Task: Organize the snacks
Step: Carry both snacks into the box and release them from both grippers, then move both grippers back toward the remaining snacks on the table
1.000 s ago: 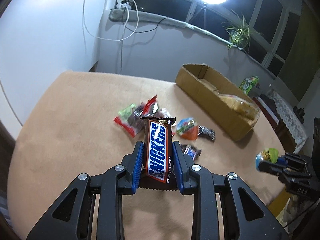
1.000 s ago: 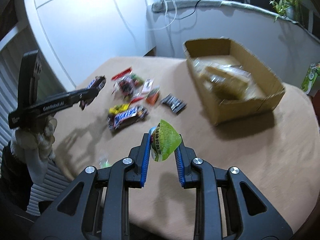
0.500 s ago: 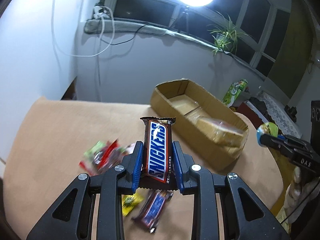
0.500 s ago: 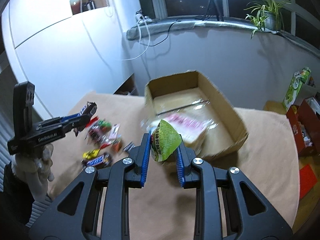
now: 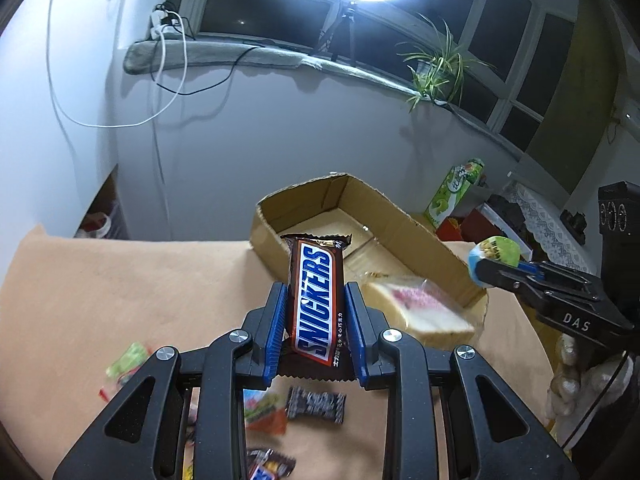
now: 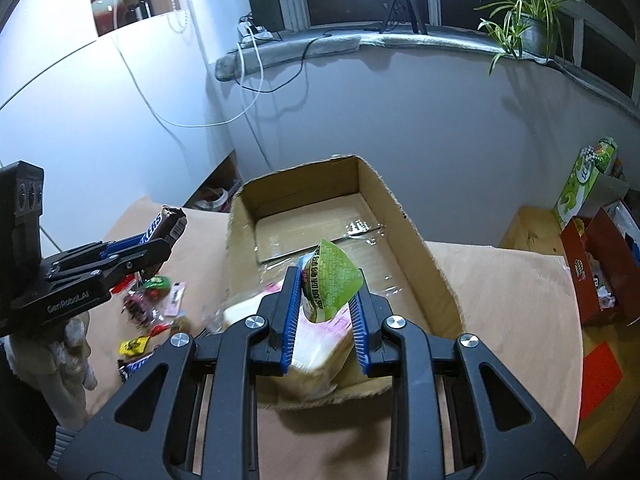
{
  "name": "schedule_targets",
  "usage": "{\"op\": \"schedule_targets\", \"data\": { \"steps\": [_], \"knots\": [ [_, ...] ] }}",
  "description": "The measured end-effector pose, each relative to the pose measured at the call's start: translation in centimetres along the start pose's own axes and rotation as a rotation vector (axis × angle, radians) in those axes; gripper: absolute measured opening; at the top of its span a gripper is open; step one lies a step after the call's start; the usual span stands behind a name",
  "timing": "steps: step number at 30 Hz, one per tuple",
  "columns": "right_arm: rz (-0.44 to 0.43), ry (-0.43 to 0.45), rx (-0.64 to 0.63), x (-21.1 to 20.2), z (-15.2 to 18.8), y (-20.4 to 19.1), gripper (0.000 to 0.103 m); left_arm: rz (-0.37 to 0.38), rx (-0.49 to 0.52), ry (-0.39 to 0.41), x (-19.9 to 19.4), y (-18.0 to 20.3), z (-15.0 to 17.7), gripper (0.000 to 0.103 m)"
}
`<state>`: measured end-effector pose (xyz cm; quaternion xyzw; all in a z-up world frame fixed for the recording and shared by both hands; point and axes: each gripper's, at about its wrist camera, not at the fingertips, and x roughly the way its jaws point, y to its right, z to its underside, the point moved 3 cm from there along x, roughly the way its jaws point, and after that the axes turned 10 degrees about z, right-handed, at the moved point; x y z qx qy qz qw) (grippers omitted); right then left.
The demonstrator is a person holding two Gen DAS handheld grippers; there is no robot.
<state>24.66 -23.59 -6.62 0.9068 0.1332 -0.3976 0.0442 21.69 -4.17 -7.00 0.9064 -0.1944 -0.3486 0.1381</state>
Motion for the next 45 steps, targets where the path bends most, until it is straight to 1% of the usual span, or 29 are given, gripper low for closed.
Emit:
{"op": "schedule_targets", "data": {
  "steps": [9, 14, 21, 22, 23, 24, 25, 26, 28, 39, 45],
  "knots": [
    [0.048, -0.042, 0.014, 2.9, -0.3, 1.5, 0.025, 0.004, 0.016, -0.037, 3.1, 0.9, -0.9, 0.027],
    [0.056, -0.055, 0.014, 3.8, -0.4, 1.9, 0.025, 0.005, 0.024, -0.058, 4.2, 1.0, -0.9, 0.027],
    [0.059, -0.057, 0.011, 4.1, -0.4, 2.1, 0.025, 0.010, 0.036, -0.060, 4.8, 1.6, -1.4, 0.027],
    [0.060, -0.058, 0.010, 4.1, -0.4, 2.1, 0.026, 0.011, 0.041, -0.062, 4.8, 1.7, -1.5, 0.027],
    [0.063, -0.057, 0.010, 4.1, -0.4, 2.1, 0.038, 0.012, 0.045, -0.064, 4.9, 1.9, -1.5, 0.027],
    [0.064, -0.053, 0.009, 4.0, -0.4, 2.1, 0.047, 0.012, 0.047, -0.066, 5.0, 2.0, -1.5, 0.028],
    [0.068, -0.042, 0.008, 3.9, -0.4, 2.1, 0.063, 0.014, 0.047, -0.070, 5.0, 2.1, -1.5, 0.036],
    [0.074, -0.034, 0.006, 3.7, -0.5, 2.1, 0.070, 0.016, 0.049, -0.066, 5.0, 2.2, -1.5, 0.047],
    [0.077, -0.024, 0.001, 3.4, -0.6, 2.0, 0.070, 0.009, 0.058, -0.051, 4.7, 2.5, -1.6, 0.054],
    [0.077, -0.015, 0.003, 2.3, -0.4, 1.9, 0.071, 0.000, 0.048, -0.039, 3.8, 2.1, -1.9, 0.054],
    [0.070, 0.006, -0.003, 0.5, -0.2, 1.2, 0.071, 0.002, 0.045, -0.020, 2.4, 2.3, -1.9, 0.054]
  ]
}}
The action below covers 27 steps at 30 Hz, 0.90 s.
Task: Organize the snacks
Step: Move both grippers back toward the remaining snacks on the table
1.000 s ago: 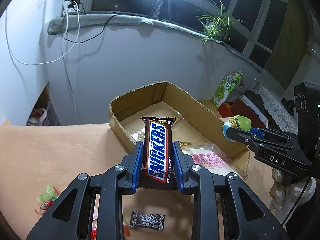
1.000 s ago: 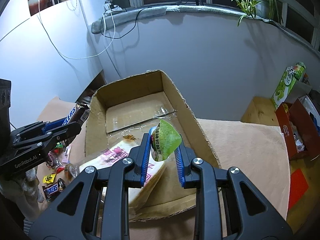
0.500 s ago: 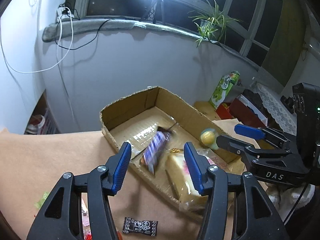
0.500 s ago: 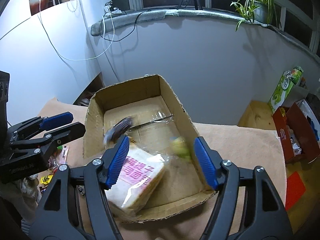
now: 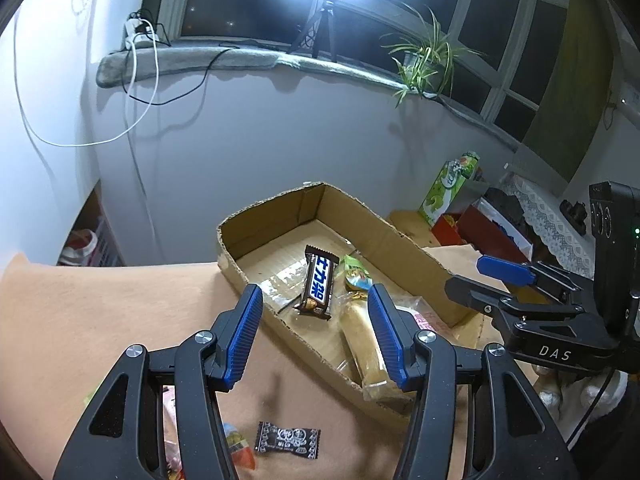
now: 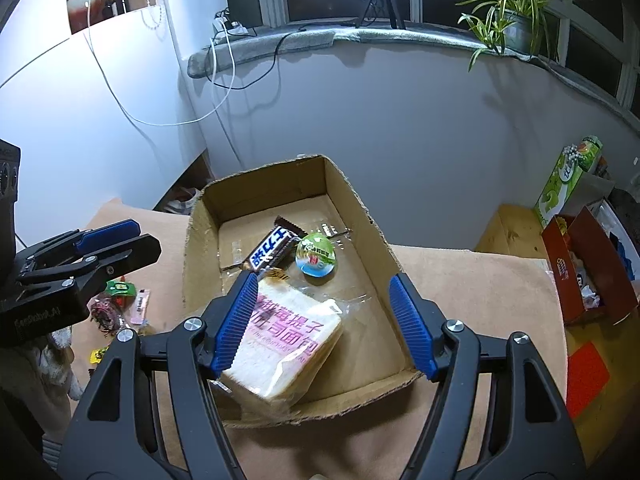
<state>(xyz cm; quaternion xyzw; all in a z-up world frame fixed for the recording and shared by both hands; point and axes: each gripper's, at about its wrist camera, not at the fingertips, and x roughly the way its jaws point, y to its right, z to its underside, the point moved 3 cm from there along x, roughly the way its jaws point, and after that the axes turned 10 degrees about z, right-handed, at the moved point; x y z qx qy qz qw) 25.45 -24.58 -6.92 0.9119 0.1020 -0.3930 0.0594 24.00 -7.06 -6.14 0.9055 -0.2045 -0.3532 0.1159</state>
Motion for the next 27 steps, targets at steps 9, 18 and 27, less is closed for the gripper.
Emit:
{"op": "schedule_targets", "data": {
  "steps": [9, 18, 27],
  "knots": [
    [-0.025, 0.044, -0.035, -3.7, 0.9, -2.0, 0.071, 0.004, -0.001, 0.045, -4.1, 0.2, 0.9, 0.054],
    [-0.070, 0.075, -0.094, -7.0, 2.9, -5.2, 0.071, -0.009, -0.005, 0.087, -8.9, -0.2, 3.2, 0.054],
    [-0.122, 0.057, -0.172, -8.4, 6.0, -8.5, 0.071, -0.037, -0.021, 0.088, -12.4, -1.8, 6.7, 0.054]
  ]
}}
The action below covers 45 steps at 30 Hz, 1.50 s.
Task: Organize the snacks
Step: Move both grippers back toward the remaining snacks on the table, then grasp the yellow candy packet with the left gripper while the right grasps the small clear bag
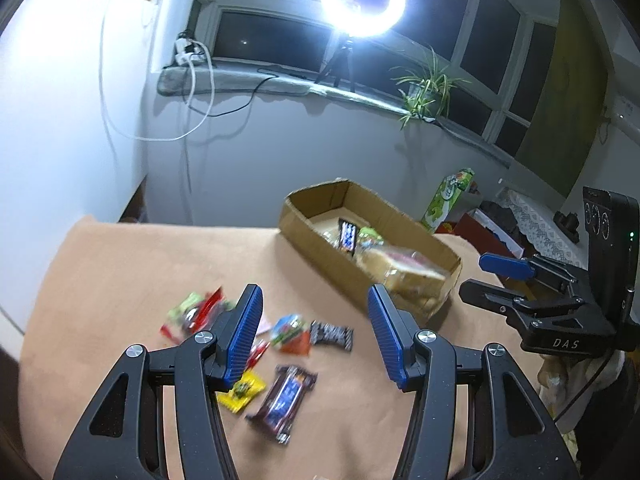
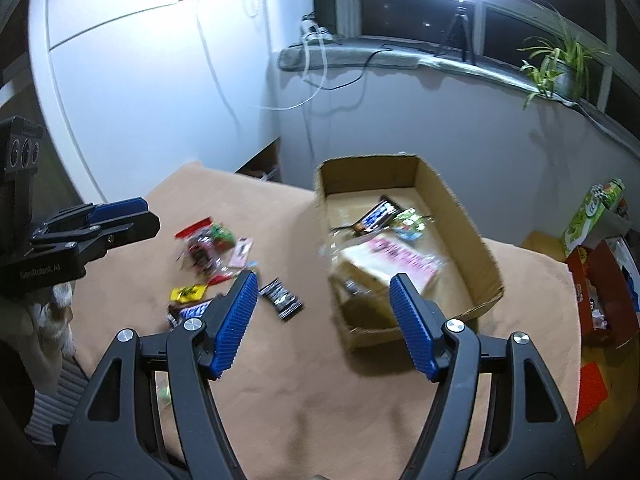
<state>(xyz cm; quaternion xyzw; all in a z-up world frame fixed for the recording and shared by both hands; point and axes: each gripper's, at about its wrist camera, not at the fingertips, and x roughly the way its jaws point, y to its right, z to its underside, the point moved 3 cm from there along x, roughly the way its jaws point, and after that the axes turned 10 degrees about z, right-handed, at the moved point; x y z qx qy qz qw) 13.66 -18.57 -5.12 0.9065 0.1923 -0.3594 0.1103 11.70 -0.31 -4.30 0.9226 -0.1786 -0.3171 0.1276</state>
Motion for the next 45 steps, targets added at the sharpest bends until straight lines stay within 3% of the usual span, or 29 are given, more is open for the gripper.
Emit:
{"op": "schedule_targets", "data": {
  "steps": [8, 16, 21, 24, 27, 31, 45],
  "knots": [
    [-0.083, -0.055, -0.056, 0.6, 2.8, -3.6, 0.071, -0.026, -0.013, -0.021, -2.3, -1.3, 3.5, 0.054],
    [-0.185, -0.130, -0.115, 1.2, 7.2, -8.8, 0.071, -0.056, -0.027, -0.084, -1.7, -3.6, 6.3, 0.053],
    [-0.217, -0.154, -0.175, 1.5, 9.3, -11.7, 0.070, -0.068, 0.005, -0.147, 0.0, -4.9, 7.1, 0.038],
    [-0.227, -0.170, -0.208, 1.8, 10.3, -13.1, 0.060, -0.066, 0.009, -0.184, 1.2, -5.8, 7.3, 0.032],
    [-0.241, -0.189, -0.214, 2.3, 11.0, -13.8, 0.059, -0.057, 0.013, -0.227, 2.3, -6.2, 7.8, 0.032],
    [-0.250, -0.208, -0.203, 2.8, 11.4, -14.0, 0.049, -0.058, 0.018, -0.259, 3.4, -6.4, 7.9, 0.032],
    [-0.260, -0.227, -0.243, 3.6, 11.5, -15.3, 0.045, -0.082, 0.114, -0.355, 6.2, -5.5, 8.4, 0.031]
  ]
}}
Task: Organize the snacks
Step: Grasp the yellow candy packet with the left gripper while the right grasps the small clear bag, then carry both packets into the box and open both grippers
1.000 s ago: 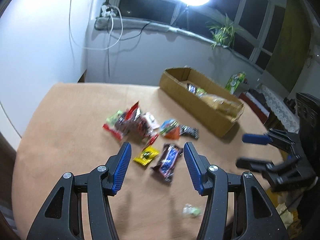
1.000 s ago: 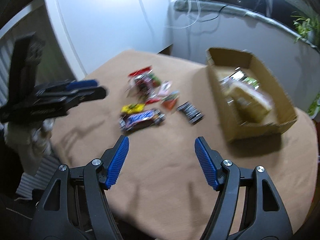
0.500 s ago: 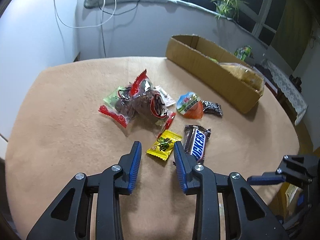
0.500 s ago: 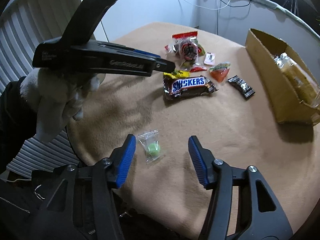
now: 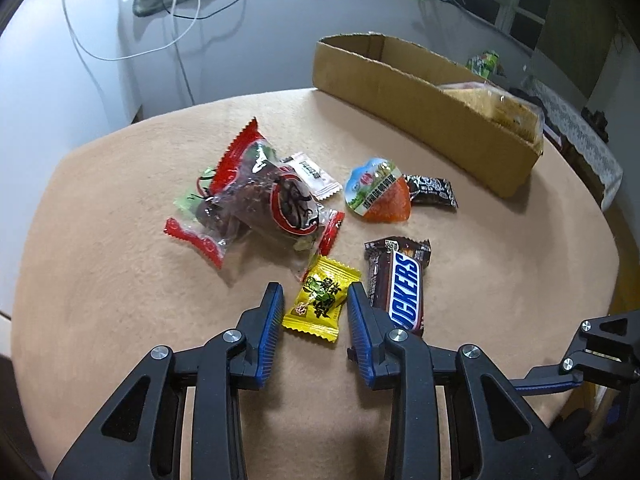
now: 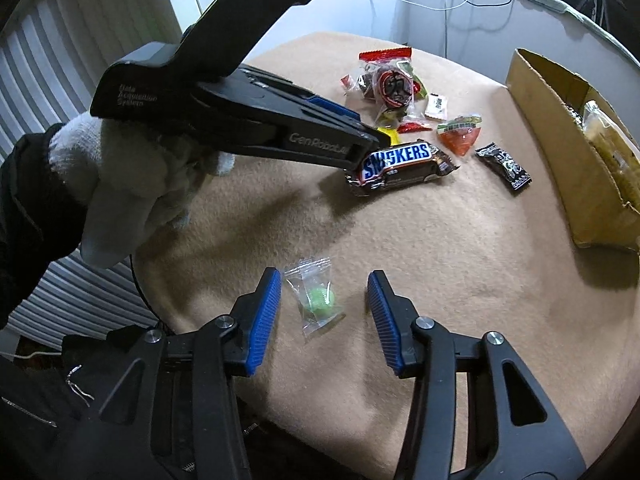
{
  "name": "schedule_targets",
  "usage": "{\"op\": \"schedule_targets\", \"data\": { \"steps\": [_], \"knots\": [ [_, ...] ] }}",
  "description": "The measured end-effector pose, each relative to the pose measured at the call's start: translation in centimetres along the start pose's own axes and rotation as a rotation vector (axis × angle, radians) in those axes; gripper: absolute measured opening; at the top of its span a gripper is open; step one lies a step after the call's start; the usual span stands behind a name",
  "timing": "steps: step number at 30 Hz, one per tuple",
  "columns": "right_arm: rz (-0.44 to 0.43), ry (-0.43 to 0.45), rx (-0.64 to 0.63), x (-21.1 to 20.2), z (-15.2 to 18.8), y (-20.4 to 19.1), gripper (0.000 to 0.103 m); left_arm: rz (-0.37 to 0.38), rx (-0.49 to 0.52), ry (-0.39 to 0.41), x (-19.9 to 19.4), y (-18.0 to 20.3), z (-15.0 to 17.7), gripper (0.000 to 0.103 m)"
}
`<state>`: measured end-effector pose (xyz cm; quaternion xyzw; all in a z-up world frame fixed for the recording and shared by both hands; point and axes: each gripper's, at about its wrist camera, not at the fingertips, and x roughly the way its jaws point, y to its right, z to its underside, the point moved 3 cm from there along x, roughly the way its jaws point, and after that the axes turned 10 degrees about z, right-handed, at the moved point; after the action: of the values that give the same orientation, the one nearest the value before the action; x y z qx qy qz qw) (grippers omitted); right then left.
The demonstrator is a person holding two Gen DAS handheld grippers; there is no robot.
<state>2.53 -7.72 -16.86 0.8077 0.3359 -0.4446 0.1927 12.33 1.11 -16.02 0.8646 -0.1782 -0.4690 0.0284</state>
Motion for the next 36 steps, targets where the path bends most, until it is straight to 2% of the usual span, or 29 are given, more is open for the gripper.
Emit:
{"op": "schedule_targets", "data": {
  "steps": [7, 9, 10, 11, 23, 36],
  "knots": [
    [0.015, -0.005, -0.030, 0.4, 0.2, -0.3, 0.041, -0.008, 0.031, -0.002, 0.3, 0.0, 0.2, 0.029],
    [0.024, -0.004, -0.034, 0.4, 0.2, -0.3, 0.034, -0.009, 0.035, 0.001, 0.2, 0.1, 0.3, 0.026],
    [0.029, -0.002, -0.034, 0.4, 0.1, -0.2, 0.027, -0.010, 0.037, 0.002, 0.2, 0.1, 0.3, 0.026],
    [0.030, -0.001, -0.032, 0.4, 0.1, -0.2, 0.026, -0.013, 0.038, 0.004, 0.2, 0.1, 0.3, 0.025],
    [0.025, 0.021, 0.022, -0.3, -0.2, 1.1, 0.025, 0.008, -0.019, 0.051, -1.2, 0.1, 0.9, 0.025],
    [0.057, 0.071, 0.106, -2.5, -0.2, 3.6, 0.025, 0.008, -0.080, 0.123, -3.6, -0.6, 1.5, 0.025]
  ]
}}
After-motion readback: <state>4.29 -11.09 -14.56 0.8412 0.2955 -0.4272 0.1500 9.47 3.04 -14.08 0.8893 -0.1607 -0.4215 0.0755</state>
